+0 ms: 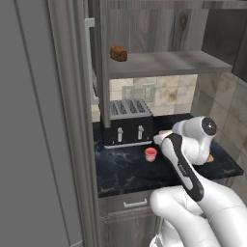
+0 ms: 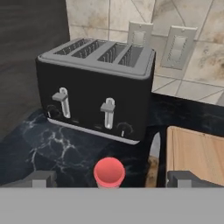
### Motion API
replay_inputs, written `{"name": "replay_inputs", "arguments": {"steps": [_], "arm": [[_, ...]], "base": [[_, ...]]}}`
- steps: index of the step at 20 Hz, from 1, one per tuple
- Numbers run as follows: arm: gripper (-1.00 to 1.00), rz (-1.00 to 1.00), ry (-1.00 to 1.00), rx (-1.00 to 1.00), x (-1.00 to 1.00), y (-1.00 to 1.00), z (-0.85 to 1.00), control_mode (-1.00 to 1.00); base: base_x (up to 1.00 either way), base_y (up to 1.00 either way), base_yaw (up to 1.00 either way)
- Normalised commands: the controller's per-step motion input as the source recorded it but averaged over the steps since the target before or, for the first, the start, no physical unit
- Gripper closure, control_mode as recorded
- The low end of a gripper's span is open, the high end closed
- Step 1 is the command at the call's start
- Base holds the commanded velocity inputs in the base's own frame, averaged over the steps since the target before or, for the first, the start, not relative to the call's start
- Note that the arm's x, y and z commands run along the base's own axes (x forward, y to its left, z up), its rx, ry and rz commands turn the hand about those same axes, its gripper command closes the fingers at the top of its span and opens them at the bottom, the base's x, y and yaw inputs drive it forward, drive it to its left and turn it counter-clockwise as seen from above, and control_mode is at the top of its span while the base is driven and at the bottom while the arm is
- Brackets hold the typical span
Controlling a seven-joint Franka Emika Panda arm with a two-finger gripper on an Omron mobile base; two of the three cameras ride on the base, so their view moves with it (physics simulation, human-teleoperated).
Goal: Pick the bread, place it on the cutting board, pick the jam, place it on the counter, and close the cabinet.
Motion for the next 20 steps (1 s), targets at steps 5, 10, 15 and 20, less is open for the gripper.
{"name": "replay_inputs", "arguments": {"steps": [5,10,15,20], "arm": [[-1.00,0.00,-0.04,0.00,-0.11,0.00,0.43,-1.00],[-1.00,0.00,-0.03,0.00,-0.10,0.00,0.44,-1.00],[-1.00,0.00,-0.02,0.00,-0.13,0.00,0.44,-1.00],[-1.00,0.00,-0.02,0.00,-0.15,0.00,0.43,-1.00]], "base": [[0.00,0.00,0.00],[0.00,0.00,0.00],[0.00,0.00,0.00],[0.00,0.00,0.00]]}}
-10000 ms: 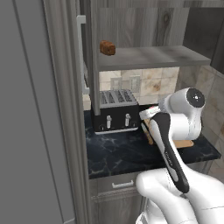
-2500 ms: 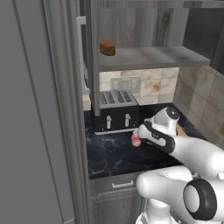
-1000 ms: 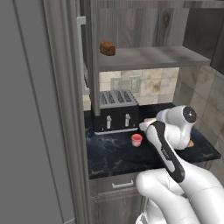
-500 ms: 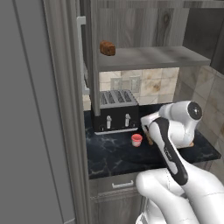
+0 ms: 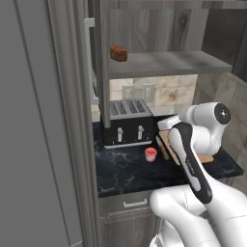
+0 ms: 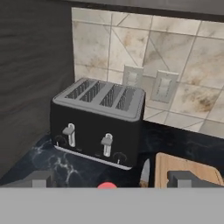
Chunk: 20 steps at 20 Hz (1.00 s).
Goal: Pick the bread, place it on the cutting board, pick the jam, place it on the counter, and close the cabinet.
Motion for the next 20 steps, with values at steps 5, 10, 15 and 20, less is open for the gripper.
{"name": "replay_inputs", "arguments": {"steps": [5,10,15,20], "arm": [[-1.00,0.00,-0.03,0.00,-0.23,0.00,0.41,-1.00],[-1.00,0.00,-0.04,0.00,-0.27,0.00,0.38,-1.00],[-1.00,0.00,-0.04,0.00,-0.26,0.00,0.40,-1.00],[-1.00,0.00,-0.05,0.00,-0.24,0.00,0.42,-1.00]], "base": [[0.00,0.00,0.00],[0.00,0.00,0.00],[0.00,0.00,0.00],[0.00,0.00,0.00]]}}
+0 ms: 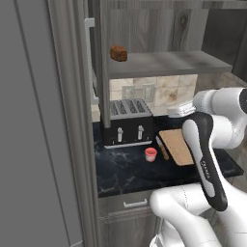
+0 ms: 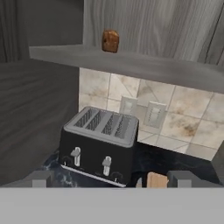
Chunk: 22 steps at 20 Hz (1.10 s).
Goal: Pick the bread, place it on the cutting board, pick the jam, place it on the counter, and close the cabinet.
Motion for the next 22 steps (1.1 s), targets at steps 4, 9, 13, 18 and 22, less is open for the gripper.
{"name": "replay_inputs", "arguments": {"steps": [4,9,13,18,22], "arm": [[-1.00,0.00,-0.04,0.00,-0.28,0.02,0.37,-1.00],[-1.00,0.00,-0.01,0.00,-0.31,0.03,0.37,-1.00],[-1.00,0.00,-0.01,0.00,-0.23,0.05,0.39,-1.00],[-1.00,0.00,-0.05,0.00,-0.01,0.15,0.33,-1.00],[-1.00,0.00,-0.06,0.00,0.03,0.21,0.28,-1.00]], "base": [[0.00,0.00,0.00],[0.00,0.00,0.00],[0.00,0.00,0.00],[0.00,0.00,0.00],[0.00,0.00,0.00]]}}
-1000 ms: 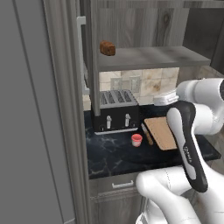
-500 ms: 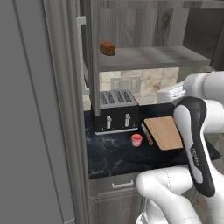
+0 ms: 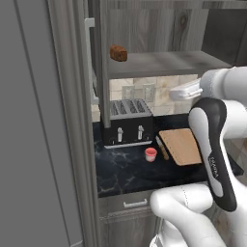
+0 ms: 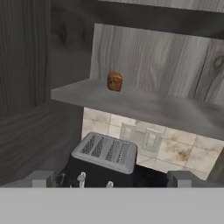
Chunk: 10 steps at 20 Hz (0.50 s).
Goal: Pick the bread, place it on the cutting board, pick the jam, place it on the counter, and close the cabinet.
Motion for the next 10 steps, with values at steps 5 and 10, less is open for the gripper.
{"name": "replay_inputs", "arguments": {"steps": [5,10], "arm": [[-1.00,0.00,-0.03,0.00,0.01,0.11,0.23,-1.00],[-1.00,0.00,-0.02,0.00,0.09,0.08,0.19,-1.00]], "base": [[0.00,0.00,0.00],[0.00,0.00,0.00]]}}
